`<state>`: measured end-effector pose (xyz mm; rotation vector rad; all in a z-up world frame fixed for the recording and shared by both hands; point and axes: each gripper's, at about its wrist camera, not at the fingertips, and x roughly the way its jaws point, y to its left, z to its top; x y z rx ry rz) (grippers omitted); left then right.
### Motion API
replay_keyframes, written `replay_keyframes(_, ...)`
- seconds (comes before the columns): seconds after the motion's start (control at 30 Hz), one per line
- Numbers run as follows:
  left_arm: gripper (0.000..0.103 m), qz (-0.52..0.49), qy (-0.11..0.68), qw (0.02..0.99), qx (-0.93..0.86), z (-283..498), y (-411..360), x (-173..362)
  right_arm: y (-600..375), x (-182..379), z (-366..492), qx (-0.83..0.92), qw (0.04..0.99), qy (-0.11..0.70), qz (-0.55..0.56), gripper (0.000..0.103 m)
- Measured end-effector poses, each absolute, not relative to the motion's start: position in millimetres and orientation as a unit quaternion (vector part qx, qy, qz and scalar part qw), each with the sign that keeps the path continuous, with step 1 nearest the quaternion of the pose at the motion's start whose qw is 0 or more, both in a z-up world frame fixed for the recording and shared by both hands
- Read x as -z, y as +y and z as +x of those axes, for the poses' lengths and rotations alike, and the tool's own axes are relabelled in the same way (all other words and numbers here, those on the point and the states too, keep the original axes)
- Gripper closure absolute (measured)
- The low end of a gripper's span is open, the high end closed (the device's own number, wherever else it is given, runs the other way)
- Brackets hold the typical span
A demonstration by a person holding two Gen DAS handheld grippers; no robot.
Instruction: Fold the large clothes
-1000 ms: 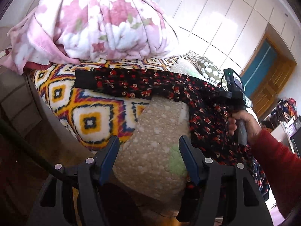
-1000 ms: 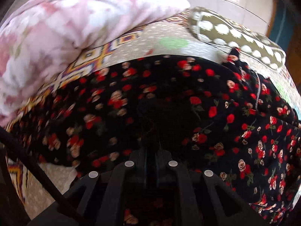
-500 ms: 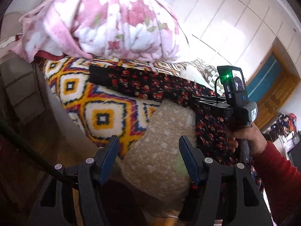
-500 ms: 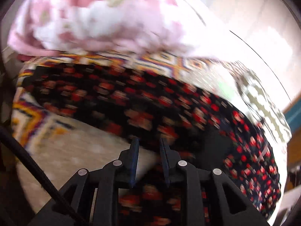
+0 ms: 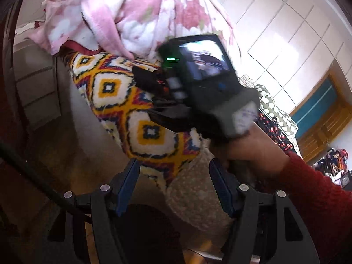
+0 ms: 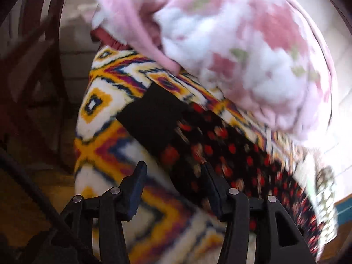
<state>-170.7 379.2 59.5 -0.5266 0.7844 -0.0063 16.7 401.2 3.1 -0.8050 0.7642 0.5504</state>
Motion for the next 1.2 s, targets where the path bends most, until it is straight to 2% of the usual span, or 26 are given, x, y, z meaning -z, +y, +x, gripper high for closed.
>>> replay_keyframes(0.03,0.039,-0.255,0.378,0.890,0.002,-170.8,380.0,-58.7,410.0,2.5,19.5,-0.245,0.815,0.350,-0.392,0.048)
replay_keyframes(0.07,0.039,-0.257,0.378,0.890,0.002,-171.1,380.7,-58.5,414.3,4.8,22.4,-0.237,0.816,0.346,-0.396,0.060)
replay_keyframes(0.1,0.039,-0.259,0.377,0.889,0.002,-171.3,380.8,-58.6,415.8,5.0,26.9,-0.238,0.816,0.355,-0.388,0.094)
replay_keyframes(0.17,0.039,-0.256,0.376,0.891,0.005,-171.1,378.8,-60.2,411.3,0.0,39.7,-0.226,0.817,0.394,-0.355,0.093)
replay_keyframes(0.3,0.039,-0.240,0.371,0.897,0.013,-169.2,366.9,-67.9,360.9,-45.1,53.7,-0.198,0.856,0.398,-0.264,0.093)
replay_keyframes(0.5,0.039,-0.218,0.360,0.906,0.044,-165.0,334.6,-86.4,191.0,-137.2,67.2,-0.103,0.908,0.392,-0.108,0.093)
replay_keyframes(0.63,0.039,-0.193,0.357,0.912,0.067,-162.3,301.7,-98.9,55.4,-169.7,60.1,-0.011,0.921,0.388,-0.036,0.093)
replay_keyframes(0.77,0.038,-0.167,0.366,0.911,0.084,-155.5,271.3,-103.4,-81.6,-166.8,48.2,0.092,0.910,0.403,0.039,0.093)
replay_keyframes(0.93,0.038,-0.151,0.392,0.902,0.100,-138.7,239.3,-99.1,-219.9,-125.2,20.7,0.189,0.878,0.425,0.107,0.093)
replay_keyframes(0.97,0.038,-0.149,0.397,0.900,0.102,-134.8,233.7,-97.7,-238.0,-113.5,18.7,0.188,0.870,0.439,0.123,0.090)
replay_keyframes(1.0,0.038,-0.148,0.400,0.898,0.102,-131.4,230.0,-96.4,-256.2,-98.2,16.7,0.187,0.859,0.456,0.140,0.083)
replay_keyframes(1.07,0.038,-0.146,0.409,0.895,0.104,-126.3,221.7,-95.3,-275.2,-84.4,9.2,0.192,0.851,0.463,0.157,0.079)
replay_keyframes(1.13,0.038,-0.138,0.413,0.894,0.106,-124.6,214.2,-95.7,-294.4,-84.6,-9.1,0.186,0.856,0.442,0.195,0.073)
replay_keyframes(1.17,0.038,-0.132,0.414,0.895,0.105,-124.0,210.8,-96.3,-303.2,-88.1,-17.7,0.184,0.857,0.433,0.210,0.065)
replay_keyframes(1.2,0.038,-0.126,0.414,0.895,0.105,-123.0,208.3,-96.7,-308.6,-95.1,-27.0,0.192,0.858,0.424,0.217,0.061)
